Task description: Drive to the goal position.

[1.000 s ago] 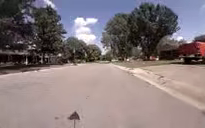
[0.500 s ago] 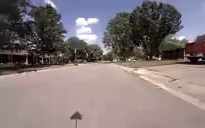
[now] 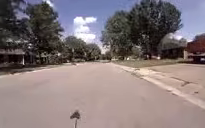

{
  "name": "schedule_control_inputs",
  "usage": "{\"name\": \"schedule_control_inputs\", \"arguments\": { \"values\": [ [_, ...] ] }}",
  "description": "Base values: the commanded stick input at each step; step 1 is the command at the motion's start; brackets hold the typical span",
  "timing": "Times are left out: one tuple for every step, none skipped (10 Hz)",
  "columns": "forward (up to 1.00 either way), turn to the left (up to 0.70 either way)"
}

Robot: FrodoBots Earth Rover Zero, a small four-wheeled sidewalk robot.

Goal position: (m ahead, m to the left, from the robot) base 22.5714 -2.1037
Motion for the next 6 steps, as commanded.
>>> {"name": "schedule_control_inputs", "arguments": {
  "values": [
    [1.0, 0.0],
    [1.0, 0.0],
    [1.0, 0.0],
    [1.0, 0.0],
    [1.0, 0.0],
    [1.0, 0.0]
  ]
}}
